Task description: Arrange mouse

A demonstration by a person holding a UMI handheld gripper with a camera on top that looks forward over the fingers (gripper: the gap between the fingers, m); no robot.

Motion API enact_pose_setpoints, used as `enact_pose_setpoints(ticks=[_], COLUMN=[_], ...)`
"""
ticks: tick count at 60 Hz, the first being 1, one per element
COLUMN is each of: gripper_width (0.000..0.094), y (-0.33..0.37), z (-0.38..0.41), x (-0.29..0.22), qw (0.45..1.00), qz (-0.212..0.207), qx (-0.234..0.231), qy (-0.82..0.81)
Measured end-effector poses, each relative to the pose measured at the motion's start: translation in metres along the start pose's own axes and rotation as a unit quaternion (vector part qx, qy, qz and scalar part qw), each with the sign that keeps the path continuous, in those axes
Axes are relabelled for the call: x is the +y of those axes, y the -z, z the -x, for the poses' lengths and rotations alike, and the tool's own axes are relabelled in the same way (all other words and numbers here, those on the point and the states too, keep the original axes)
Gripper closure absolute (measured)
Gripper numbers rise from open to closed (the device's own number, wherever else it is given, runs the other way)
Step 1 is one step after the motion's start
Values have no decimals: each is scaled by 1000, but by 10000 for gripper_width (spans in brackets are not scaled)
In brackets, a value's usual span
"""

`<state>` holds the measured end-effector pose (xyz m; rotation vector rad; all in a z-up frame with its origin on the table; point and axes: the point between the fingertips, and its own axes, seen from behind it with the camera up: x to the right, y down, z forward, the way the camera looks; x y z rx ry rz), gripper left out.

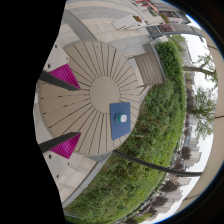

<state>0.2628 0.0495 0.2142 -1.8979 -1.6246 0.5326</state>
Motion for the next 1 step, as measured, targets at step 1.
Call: enact_pose_setpoints(ticks=[1], gripper_width=[83], y=[0], z=[1], x=[0], qw=[1000], qz=[0], qx=[0], qy=[-1])
